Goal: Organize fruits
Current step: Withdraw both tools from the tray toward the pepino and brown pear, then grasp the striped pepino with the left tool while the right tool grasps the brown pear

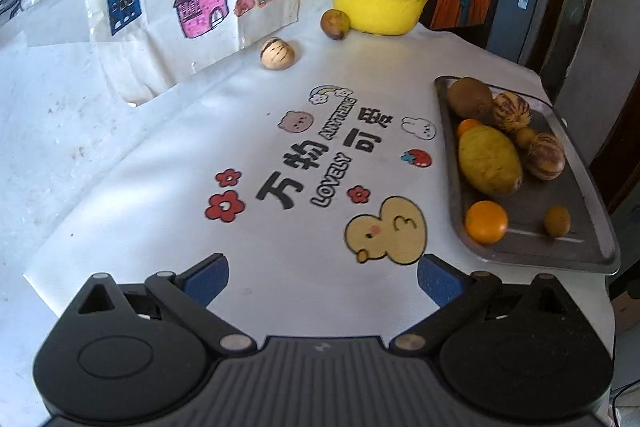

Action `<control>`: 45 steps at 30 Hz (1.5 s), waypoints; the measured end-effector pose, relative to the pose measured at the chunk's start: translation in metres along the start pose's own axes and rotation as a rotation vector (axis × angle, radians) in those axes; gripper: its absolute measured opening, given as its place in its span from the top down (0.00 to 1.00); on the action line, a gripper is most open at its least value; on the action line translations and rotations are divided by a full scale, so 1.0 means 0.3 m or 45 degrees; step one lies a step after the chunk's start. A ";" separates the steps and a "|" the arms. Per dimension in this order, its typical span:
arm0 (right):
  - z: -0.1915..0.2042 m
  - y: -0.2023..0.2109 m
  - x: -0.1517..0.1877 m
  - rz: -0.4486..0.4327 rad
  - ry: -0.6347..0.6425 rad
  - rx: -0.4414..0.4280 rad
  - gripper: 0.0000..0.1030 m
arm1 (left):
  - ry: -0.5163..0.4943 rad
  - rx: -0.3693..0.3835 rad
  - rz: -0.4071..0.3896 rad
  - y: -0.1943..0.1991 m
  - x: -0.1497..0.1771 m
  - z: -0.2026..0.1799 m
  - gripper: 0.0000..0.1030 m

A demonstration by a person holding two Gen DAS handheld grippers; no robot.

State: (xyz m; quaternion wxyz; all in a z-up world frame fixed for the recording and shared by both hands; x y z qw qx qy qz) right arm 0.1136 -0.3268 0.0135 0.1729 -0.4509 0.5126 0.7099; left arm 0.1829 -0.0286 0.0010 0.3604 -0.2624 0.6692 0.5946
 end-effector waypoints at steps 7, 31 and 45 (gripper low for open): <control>0.020 -0.016 -0.104 0.052 0.030 -0.027 0.01 | 0.031 -0.038 -0.023 -0.004 -0.054 0.066 0.00; -0.133 -0.431 -0.911 -0.132 -0.240 -0.101 0.01 | -0.064 -0.085 -0.356 -0.177 -0.449 0.094 0.00; -0.282 -1.024 -0.906 -0.132 -0.510 -0.080 0.02 | 0.187 -0.091 -0.435 -0.528 -0.445 0.160 0.00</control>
Point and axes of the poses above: each gripper's, at about its wrist camera, not at the fingertips, and y roughly against the way its jaws point, z to its left, x to its underside, the point moved 3 cm from there along -y, roughly the way its jaws point, and after that the axes turned 12 degrees about -z, right-handed, at the moved point
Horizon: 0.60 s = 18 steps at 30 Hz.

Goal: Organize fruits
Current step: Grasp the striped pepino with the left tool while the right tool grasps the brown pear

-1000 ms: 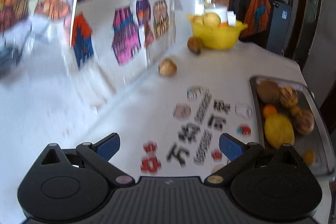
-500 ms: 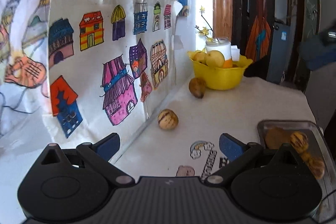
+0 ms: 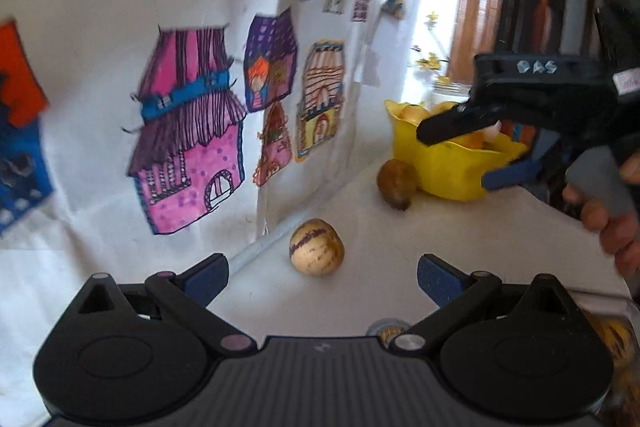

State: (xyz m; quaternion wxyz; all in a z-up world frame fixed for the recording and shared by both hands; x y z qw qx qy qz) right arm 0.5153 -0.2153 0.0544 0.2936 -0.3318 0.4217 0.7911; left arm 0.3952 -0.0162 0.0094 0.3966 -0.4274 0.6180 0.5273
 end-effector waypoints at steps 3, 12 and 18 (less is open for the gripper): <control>-0.029 -0.073 -0.003 -0.013 -0.025 0.047 0.03 | 0.064 -0.018 0.016 -0.057 0.009 0.008 0.00; -0.092 -0.207 0.005 -0.042 -0.042 0.125 0.10 | 0.197 -0.064 0.019 -0.156 0.043 0.032 0.01; -0.102 -0.256 0.010 -0.074 -0.038 0.142 0.15 | 0.201 -0.105 0.000 -0.213 0.045 0.014 0.05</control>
Point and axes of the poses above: each gripper's, at about its wrist camera, not at the fingertips, and y roughly against the way its jaws point, z to its left, x to its underside, the point moved 3 cm from there along -y, roughly the way its jaws point, and after that the axes turned 12 degrees about -z, right-handed, at the moved point
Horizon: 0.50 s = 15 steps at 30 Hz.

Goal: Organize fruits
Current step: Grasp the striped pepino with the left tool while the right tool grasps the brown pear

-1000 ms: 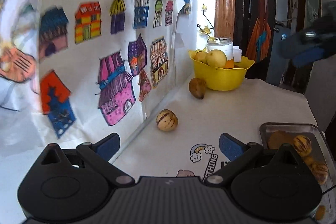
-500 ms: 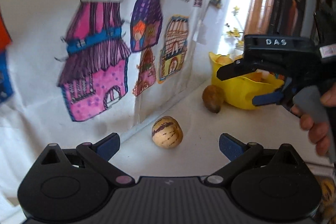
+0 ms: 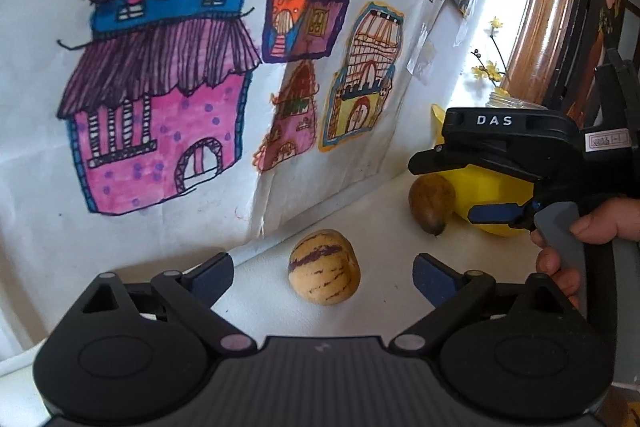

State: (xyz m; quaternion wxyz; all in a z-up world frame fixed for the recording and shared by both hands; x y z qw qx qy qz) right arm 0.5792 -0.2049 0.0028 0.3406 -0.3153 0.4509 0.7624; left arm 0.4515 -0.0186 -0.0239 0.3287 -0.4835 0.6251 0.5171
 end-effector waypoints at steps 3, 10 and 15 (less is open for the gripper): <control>-0.017 -0.023 0.007 -0.001 -0.038 0.018 0.17 | 0.032 -0.003 -0.003 -0.028 0.002 -0.004 0.07; -0.042 -0.066 0.026 -0.025 -0.042 0.021 0.20 | 0.034 0.009 -0.006 -0.070 0.021 -0.021 0.12; -0.081 -0.095 0.042 -0.056 -0.073 0.029 0.24 | 0.089 0.015 0.003 -0.101 0.025 -0.006 0.20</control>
Point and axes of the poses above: each gripper's, at about its wrist camera, not at the fingertips, and y roughly against the way its jaws point, z to its left, x to its underside, the point moved 3 cm from there along -y, roughly the way its jaws point, and after that the axes turned 12 degrees about -z, right-handed, at the moved point
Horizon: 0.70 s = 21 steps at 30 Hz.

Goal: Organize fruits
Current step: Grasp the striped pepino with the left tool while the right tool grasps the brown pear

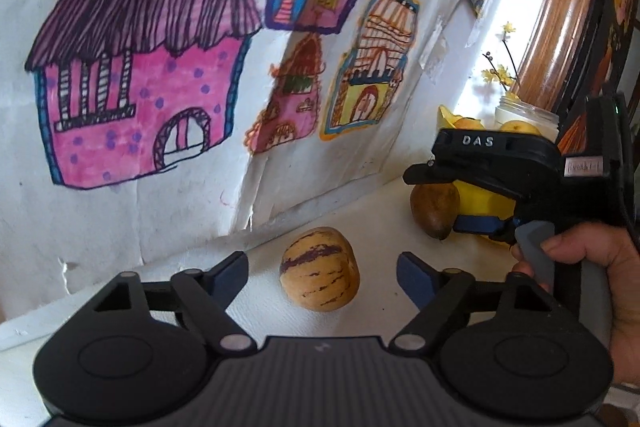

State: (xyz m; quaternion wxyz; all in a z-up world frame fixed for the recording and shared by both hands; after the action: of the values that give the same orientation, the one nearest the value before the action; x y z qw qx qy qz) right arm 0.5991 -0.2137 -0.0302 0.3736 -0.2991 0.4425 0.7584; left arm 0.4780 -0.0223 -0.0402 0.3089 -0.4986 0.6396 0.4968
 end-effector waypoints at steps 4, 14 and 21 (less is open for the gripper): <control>-0.023 -0.025 0.020 -0.003 -0.016 0.005 0.26 | 0.025 0.009 0.004 -0.019 0.000 0.009 0.24; -0.034 -0.079 0.069 -0.068 -0.004 0.006 0.26 | 0.052 0.037 0.013 -0.038 0.003 0.023 0.36; -0.038 -0.080 0.085 -0.085 0.017 0.040 0.46 | 0.087 0.029 0.015 -0.024 0.014 0.055 0.47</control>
State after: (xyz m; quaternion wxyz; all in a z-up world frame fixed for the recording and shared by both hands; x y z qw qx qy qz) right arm 0.6066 -0.2082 -0.0660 0.4005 -0.3128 0.4465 0.7365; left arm 0.4819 -0.0082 -0.0517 0.2896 -0.5081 0.6584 0.4738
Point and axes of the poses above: each gripper's, at about its wrist camera, not at the fingertips, and y roughly against the way its jaws point, z to its left, x to its underside, the point moved 3 cm from there along -y, roughly the way its jaws point, and after that the axes turned 12 degrees about -z, right-handed, at the moved point
